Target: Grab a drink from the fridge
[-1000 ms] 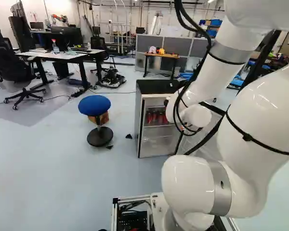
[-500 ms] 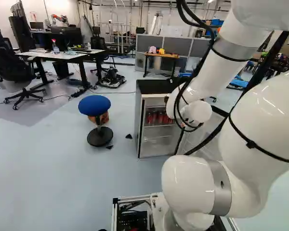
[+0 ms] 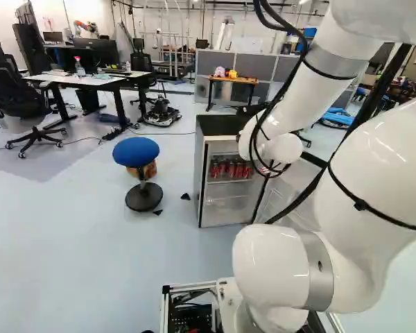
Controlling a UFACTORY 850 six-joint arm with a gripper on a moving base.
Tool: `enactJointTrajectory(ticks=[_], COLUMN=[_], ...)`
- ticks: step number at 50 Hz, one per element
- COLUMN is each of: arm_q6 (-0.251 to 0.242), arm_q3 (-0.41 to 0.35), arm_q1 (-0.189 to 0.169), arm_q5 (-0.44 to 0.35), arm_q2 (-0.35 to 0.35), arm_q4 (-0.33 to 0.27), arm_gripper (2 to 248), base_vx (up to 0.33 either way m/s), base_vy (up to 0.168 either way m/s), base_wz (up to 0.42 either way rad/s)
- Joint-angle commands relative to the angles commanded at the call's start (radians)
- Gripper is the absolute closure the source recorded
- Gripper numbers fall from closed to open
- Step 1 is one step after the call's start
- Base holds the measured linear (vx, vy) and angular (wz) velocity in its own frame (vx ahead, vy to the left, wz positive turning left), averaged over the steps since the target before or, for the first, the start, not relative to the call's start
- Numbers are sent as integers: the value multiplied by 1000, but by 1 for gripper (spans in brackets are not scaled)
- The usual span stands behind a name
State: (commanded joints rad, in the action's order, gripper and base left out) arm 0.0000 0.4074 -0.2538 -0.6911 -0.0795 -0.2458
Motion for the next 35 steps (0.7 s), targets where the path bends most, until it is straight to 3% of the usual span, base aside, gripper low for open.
enactJointTrajectory(ticks=[35], arm_q6=[0], arm_q3=[100], arm_q1=[23], arm_q5=[126], arm_q2=[13], arm_q4=[18], arm_gripper=[158], base_vx=[0], base_vy=[0], base_wz=[0])
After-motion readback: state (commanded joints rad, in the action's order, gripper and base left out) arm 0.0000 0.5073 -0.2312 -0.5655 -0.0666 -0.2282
